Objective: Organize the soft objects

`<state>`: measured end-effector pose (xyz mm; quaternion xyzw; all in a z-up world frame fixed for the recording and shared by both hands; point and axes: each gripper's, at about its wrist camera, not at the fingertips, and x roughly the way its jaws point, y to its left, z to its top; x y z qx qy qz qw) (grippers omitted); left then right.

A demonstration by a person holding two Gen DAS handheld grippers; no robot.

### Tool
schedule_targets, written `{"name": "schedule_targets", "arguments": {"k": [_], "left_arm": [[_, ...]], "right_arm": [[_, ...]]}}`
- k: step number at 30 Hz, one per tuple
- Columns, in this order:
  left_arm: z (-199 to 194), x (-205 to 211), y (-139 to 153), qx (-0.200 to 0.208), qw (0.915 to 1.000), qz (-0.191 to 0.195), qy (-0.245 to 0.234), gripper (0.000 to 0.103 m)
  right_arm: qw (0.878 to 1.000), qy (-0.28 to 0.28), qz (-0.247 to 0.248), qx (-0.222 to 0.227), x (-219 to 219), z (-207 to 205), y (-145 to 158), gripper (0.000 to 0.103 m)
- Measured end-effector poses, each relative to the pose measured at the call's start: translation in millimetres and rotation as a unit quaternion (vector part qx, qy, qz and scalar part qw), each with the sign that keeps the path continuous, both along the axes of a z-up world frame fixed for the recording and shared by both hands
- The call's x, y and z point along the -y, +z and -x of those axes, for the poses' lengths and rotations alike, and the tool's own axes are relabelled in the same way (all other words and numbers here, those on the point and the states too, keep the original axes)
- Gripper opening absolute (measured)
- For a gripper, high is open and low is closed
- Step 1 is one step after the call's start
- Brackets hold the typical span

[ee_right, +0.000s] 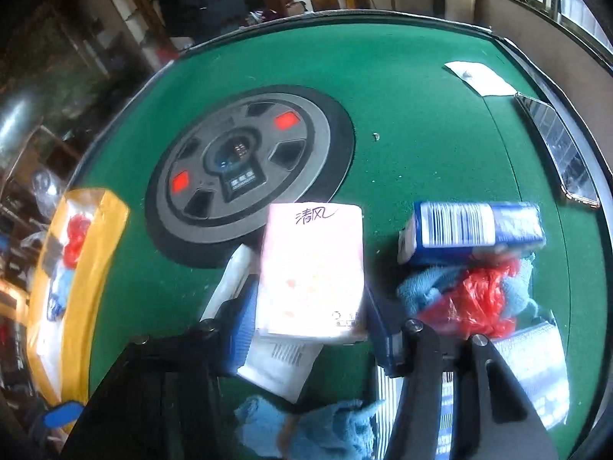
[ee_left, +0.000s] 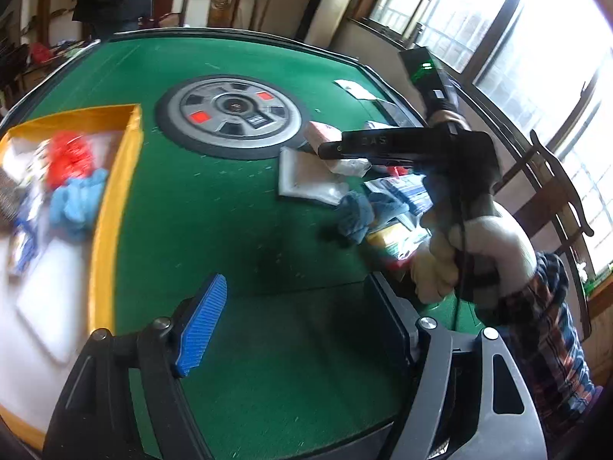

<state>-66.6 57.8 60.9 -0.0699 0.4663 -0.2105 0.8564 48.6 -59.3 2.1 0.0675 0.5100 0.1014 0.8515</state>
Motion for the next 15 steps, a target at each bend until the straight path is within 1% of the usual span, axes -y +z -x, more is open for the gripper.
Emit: {"name": "schedule_targets", "arguments": {"k": [3,6,8,11,15], "left_arm": [[-12.3,16.3,-3.6,0.006,0.9998,-0.017,-0.012,0.074],[-26.6,39.8,-9.0,0.016,0.9987,-0.027,-0.039,0.074],[-37.0,54.1,-12.8,0.015,0.9980,-0.030,-0.054,0.074],[-49.5,70.3,-19.0,0.002,0.9982,-0.010,-0.059,0.074],[-61.4,87.9,-22.2,0.004,0.9979,-0.002,-0.064,0.074]], "right_arm": [[0.999,-0.009,-0.033,0.020,15.3,19.1,10.9,0.047],[0.997,-0.020,-0.058,0.047,33.5,43.1,24.4,0.047],[0.995,-0.026,-0.080,0.062,48.8,60.4,32.2,0.047],[0.992,-0.038,-0.099,0.075,68.4,76.8,38.8,0.047],[0.988,-0.053,-0.117,0.084,88.1,87.2,37.4,0.047]]}}
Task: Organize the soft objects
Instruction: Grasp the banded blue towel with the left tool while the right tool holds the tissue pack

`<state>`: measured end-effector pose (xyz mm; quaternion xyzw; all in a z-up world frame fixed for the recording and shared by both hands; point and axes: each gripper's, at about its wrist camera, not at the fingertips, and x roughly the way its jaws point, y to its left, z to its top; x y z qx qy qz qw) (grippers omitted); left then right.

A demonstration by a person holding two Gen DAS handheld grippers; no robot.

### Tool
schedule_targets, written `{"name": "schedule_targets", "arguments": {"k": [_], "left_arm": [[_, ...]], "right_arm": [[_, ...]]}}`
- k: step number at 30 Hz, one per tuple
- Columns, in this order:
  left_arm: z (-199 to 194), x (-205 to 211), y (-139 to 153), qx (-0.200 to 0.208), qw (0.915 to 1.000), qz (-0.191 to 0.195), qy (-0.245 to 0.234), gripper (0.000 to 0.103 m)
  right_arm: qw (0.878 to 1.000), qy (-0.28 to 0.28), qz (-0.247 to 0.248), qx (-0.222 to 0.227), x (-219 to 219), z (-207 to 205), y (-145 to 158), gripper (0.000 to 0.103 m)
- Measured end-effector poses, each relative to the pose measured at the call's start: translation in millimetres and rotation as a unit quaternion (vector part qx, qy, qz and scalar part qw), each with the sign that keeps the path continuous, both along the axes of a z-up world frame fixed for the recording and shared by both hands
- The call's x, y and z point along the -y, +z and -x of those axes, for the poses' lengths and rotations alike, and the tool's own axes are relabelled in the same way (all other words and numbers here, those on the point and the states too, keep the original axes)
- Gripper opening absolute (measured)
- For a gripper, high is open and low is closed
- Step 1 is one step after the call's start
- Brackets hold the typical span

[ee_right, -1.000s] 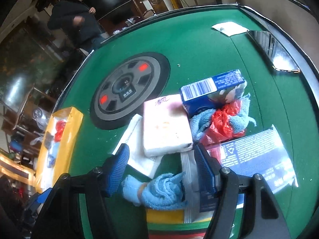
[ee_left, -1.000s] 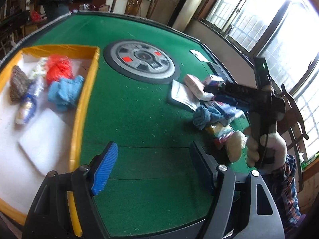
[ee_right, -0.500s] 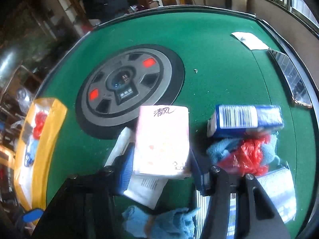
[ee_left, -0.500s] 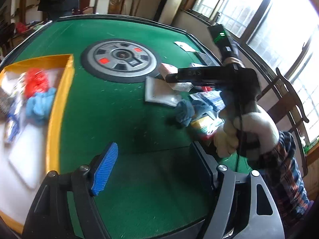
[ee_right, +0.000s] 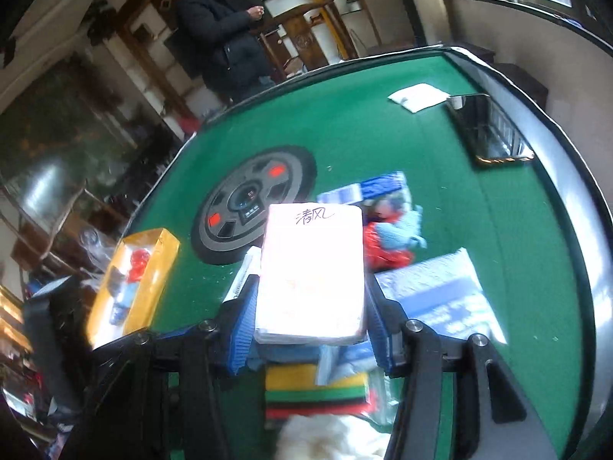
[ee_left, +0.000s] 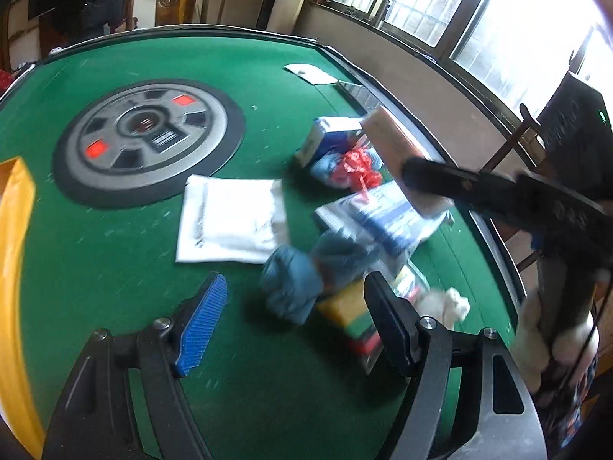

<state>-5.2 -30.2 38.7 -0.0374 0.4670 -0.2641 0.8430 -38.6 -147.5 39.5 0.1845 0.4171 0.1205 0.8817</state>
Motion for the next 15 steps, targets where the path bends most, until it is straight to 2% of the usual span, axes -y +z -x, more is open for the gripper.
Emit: {"name": "schedule_targets", "arguments": {"k": [5,8,10,15], "left_arm": [[-8.5,13.1,6.7,0.037,0.9990,-0.008,-0.023,0.074],[-10.9,24.6,6.9,0.071,0.9949,-0.045,-0.055,0.074],[-17.5,30.2,3.2,0.076,0.9925,-0.064,-0.071,0.074],[-19.5,41.3,-15.0,0.051,0.9895,-0.084,-0.106,0.074]], "right_arm": [[0.999,-0.016,-0.025,0.021,18.5,5.4,-5.0,0.047],[0.998,-0.025,-0.048,0.031,28.5,7.1,-12.5,0.047],[0.997,-0.032,-0.066,0.036,36.1,6.6,-19.7,0.047],[0.995,-0.046,-0.087,0.031,52.7,6.1,-27.8,0.048]]}}
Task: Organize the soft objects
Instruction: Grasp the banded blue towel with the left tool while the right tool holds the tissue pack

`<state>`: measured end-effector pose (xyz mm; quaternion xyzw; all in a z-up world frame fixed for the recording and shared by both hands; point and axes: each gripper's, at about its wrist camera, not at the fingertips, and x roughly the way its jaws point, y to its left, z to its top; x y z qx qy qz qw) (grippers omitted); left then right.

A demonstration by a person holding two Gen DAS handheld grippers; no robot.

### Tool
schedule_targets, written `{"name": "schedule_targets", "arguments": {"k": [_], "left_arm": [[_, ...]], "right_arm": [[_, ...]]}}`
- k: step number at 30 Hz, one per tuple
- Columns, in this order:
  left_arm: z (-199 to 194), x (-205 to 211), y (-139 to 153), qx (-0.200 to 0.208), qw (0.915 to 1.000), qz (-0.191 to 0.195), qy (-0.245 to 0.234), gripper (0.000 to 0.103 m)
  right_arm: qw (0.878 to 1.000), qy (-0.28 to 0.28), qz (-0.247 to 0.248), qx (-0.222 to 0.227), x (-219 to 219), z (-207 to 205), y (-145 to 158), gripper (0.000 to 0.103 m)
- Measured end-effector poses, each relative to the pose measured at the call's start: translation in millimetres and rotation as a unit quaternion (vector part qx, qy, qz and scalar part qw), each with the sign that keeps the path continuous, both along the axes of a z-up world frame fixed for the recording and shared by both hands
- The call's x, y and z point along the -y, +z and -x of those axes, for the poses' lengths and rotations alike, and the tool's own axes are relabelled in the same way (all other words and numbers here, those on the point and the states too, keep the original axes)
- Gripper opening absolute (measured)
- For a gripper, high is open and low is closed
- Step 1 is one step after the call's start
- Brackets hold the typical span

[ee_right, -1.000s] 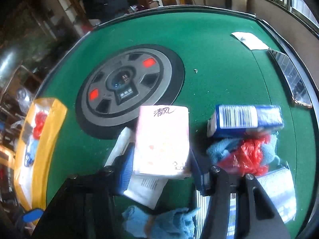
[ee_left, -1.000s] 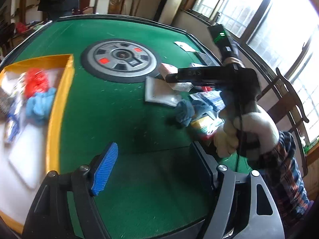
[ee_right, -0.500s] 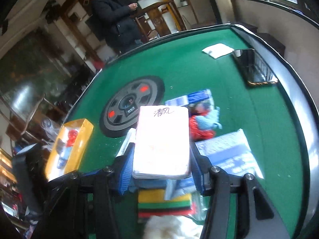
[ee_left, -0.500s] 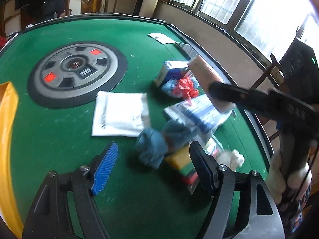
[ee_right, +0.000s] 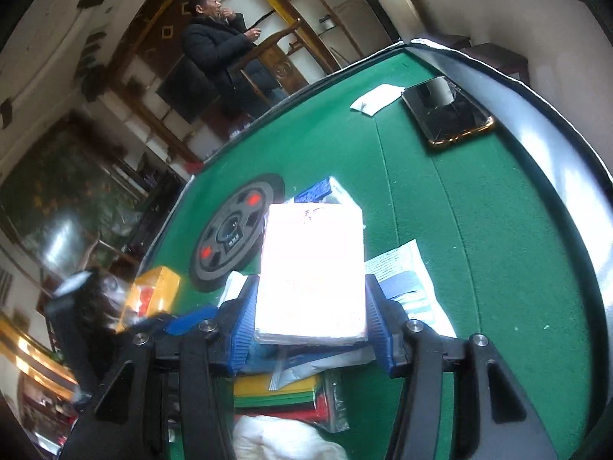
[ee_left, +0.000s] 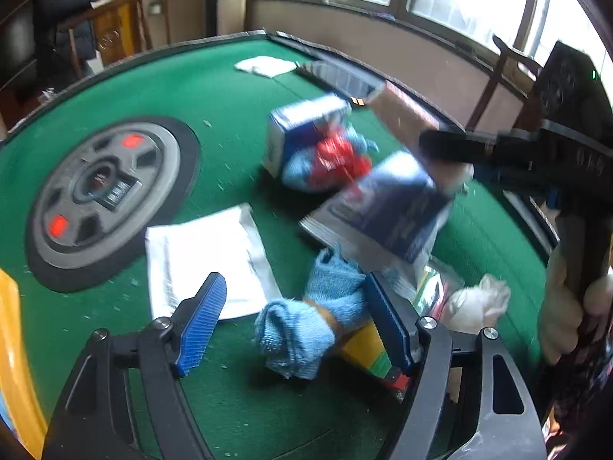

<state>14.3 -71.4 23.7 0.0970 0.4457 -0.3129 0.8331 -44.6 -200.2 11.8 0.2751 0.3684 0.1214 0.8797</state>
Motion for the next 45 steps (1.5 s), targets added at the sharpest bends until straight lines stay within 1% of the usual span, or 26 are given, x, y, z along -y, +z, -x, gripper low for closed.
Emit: {"name": "schedule_targets", "arguments": {"k": [6,11,15,17,19,20,23,26,27,30,33,36,39,42,45], "left_arm": [[6.5,1.6,1.4,-0.009,0.9999,0.009,0.001,0.073],[3.7,4.3,-3.8,-0.041,0.9988,0.027,0.008,0.073],[5.3,11.0,-4.3,-0.038,0.9987,0.031,0.009,0.074],[6.4,12.0,-3.5,-0.034,0.9987,0.033,0.020,0.073],[6.4,9.3,-2.8,-0.039,0.9976,0.045,0.034,0.061],[6.0,7.9,-3.3,-0.043,0.9971,0.049,0.038,0.047],[6.0,0.5,-2.6,-0.054,0.9945,0.064,0.062,0.038],[9.1,-7.1,2.7,-0.055,0.9929,0.080,0.069,0.033],[10.9,-10.0,5.6,-0.055,0.9922,0.087,0.070,0.028],[18.6,-20.1,16.8,-0.053,0.9897,0.112,0.072,0.027],[30.1,-31.8,30.0,-0.042,0.9878,0.131,0.073,0.028],[41.4,-49.4,45.1,-0.032,0.9844,0.155,0.078,0.028],[49.1,-69.3,57.7,-0.022,0.9816,0.168,0.087,0.028],[54.8,-95.4,67.2,-0.010,0.9786,0.174,0.110,0.028],[60.5,-127.2,73.6,0.007,0.9747,0.173,0.142,0.028]], "right_arm": [[1.000,0.004,-0.002,0.004,2.4,2.9,1.4,0.048],[1.000,0.015,0.002,0.007,-0.5,1.8,1.4,0.049],[1.000,0.015,0.003,0.007,1.3,2.3,0.9,0.049],[1.000,0.013,0.003,0.006,2.9,2.7,0.7,0.049],[1.000,0.012,0.004,0.004,3.4,1.7,0.0,0.049],[1.000,0.012,0.004,0.002,3.5,1.5,-0.3,0.049],[1.000,0.011,0.007,-0.001,3.5,0.7,-1.9,0.049],[1.000,0.010,0.008,-0.004,4.1,0.7,-3.0,0.049],[1.000,0.009,0.008,-0.004,4.5,0.5,-3.2,0.049],[1.000,0.010,0.010,-0.005,5.2,-0.2,-3.5,0.049],[1.000,0.009,0.012,-0.004,4.2,0.4,-2.8,0.049],[1.000,0.010,0.015,-0.003,2.6,1.1,-2.9,0.049],[1.000,0.010,0.023,-0.001,1.3,1.8,-2.6,0.049],[0.999,0.009,0.034,0.002,-0.9,2.0,-2.5,0.049],[0.999,0.010,0.045,0.004,-3.1,1.9,-1.9,0.049]]}}
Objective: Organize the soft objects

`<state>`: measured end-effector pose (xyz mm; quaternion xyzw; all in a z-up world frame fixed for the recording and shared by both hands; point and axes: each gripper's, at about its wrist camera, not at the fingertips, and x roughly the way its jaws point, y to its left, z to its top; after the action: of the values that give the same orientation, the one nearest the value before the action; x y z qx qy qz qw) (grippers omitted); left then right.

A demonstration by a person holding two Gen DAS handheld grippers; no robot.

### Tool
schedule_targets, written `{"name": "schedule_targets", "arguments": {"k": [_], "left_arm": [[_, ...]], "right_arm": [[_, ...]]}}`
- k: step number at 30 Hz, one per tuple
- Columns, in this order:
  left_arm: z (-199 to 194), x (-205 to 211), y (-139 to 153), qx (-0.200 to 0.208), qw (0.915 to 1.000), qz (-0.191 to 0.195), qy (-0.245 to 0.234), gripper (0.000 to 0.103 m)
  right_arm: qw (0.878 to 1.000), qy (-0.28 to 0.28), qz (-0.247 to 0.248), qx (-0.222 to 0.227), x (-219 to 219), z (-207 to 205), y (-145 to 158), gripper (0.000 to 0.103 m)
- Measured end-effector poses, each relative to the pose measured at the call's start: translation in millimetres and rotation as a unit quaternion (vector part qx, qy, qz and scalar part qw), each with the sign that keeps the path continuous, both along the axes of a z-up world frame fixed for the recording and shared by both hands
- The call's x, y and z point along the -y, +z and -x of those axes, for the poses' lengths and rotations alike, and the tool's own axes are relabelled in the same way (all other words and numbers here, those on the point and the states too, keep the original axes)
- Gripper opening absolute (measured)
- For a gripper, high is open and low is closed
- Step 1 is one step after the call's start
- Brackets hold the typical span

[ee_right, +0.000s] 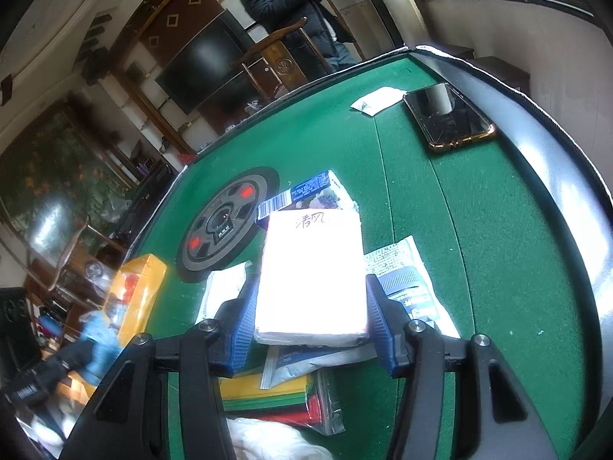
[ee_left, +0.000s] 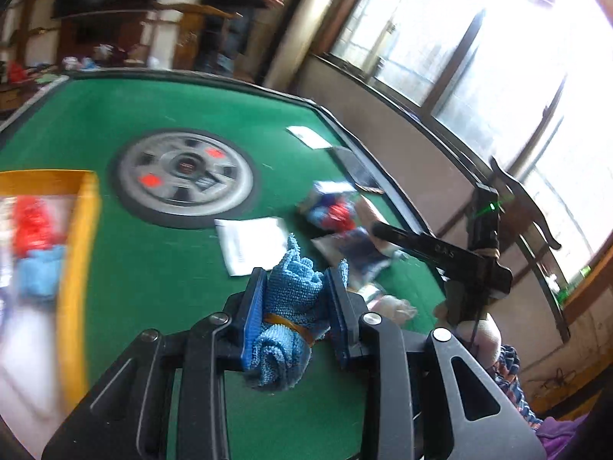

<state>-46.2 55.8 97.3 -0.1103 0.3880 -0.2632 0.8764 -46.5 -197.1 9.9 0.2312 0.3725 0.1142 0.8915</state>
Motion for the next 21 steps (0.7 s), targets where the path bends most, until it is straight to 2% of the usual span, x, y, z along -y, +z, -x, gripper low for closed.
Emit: {"name": "schedule_targets", "arguments": {"k": [3,7,13,21], "left_arm": [[6.1,-37.1,3.0,0.007,0.9992,0.000,0.039,0.028],[14.8,-98.7,0.6,0.005,0.9941,0.004,0.109,0.028],[23.2,-178.3,-12.6,-0.014,0.9802,-0.009,0.197,0.028],[4.4,-243.9,-55.5,-0.076,0.9586,-0.032,0.272,0.028]], "right_arm": [[1.000,-0.001,0.018,0.001,-4.9,0.4,0.0,0.049],[0.999,-0.004,0.046,0.003,-13.7,2.2,0.7,0.049],[0.997,0.007,0.078,-0.003,-28.1,8.6,6.5,0.048],[0.996,0.029,0.085,0.009,-60.1,23.5,47.2,0.048]]}}
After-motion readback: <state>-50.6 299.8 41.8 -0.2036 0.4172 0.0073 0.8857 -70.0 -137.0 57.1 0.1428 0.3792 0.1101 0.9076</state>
